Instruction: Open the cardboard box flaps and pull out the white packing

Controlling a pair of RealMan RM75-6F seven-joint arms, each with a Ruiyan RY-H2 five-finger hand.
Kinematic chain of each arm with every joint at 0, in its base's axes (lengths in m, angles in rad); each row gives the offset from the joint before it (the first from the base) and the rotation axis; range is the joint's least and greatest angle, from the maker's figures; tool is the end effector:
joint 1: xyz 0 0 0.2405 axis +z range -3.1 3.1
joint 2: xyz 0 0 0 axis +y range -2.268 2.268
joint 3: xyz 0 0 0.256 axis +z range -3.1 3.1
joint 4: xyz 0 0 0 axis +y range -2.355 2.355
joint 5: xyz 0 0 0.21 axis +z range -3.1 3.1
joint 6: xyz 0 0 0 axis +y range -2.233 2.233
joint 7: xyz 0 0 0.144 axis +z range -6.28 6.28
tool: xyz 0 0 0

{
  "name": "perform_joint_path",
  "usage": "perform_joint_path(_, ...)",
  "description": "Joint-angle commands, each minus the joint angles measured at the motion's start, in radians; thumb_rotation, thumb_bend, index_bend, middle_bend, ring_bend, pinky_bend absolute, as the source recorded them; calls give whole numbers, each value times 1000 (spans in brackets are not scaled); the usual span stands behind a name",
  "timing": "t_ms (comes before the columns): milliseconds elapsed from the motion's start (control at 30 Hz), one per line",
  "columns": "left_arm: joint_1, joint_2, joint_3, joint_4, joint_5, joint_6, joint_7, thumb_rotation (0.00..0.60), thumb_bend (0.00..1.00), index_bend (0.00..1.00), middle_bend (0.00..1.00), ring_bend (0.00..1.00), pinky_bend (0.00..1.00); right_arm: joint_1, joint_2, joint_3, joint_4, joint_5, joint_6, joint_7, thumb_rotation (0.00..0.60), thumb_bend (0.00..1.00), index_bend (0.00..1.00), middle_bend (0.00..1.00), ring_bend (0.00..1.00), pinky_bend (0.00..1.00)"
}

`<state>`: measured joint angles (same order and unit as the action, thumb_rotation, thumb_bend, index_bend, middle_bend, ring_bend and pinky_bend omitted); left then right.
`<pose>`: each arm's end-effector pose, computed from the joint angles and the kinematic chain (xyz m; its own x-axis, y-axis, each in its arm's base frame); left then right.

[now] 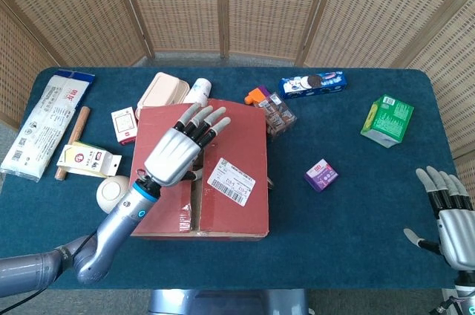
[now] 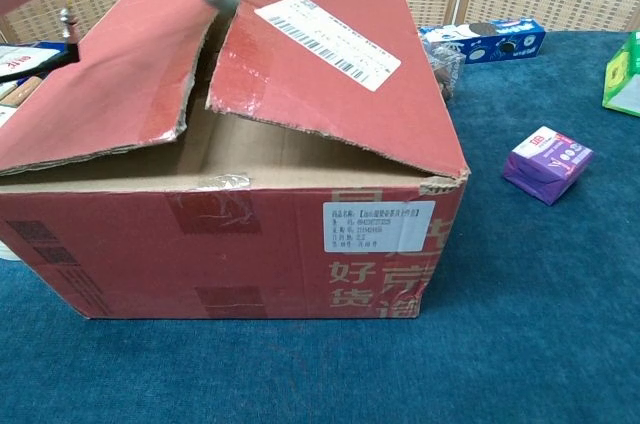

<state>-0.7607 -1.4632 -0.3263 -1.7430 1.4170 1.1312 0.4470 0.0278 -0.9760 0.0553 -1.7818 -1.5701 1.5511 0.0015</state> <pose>-0.0379 0.3242 0.0512 0.3349 -0.1200 0.9346 0.7045 -0.6268 -0.3330 -0.2828 -0.1632 0.1935 0.3716 0.0447 0.9273 -0.9270 -0.0367 0.3733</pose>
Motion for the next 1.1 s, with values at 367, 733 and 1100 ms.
perform_joint_path(367, -128, -70, -108, -22, -67, -11, 97, 600, 183, 0, 0, 0, 2, 6, 2, 7, 5, 20, -12, 13, 600, 0, 0, 0, 0, 0)
perform_joint_path(733, -480, -275, -284, 165, -245, -97, 260, 600, 183, 0, 0, 0, 0, 10, 6, 16, 11, 50, -26, 28, 600, 0, 0, 0, 0, 0)
perform_joint_path(1100, -586, -341, -250, 256, -364, -108, 322, 600, 183, 0, 0, 0, 9, 0, 11, 16, 25, 61, -18, 47, 600, 0, 0, 0, 0, 0)
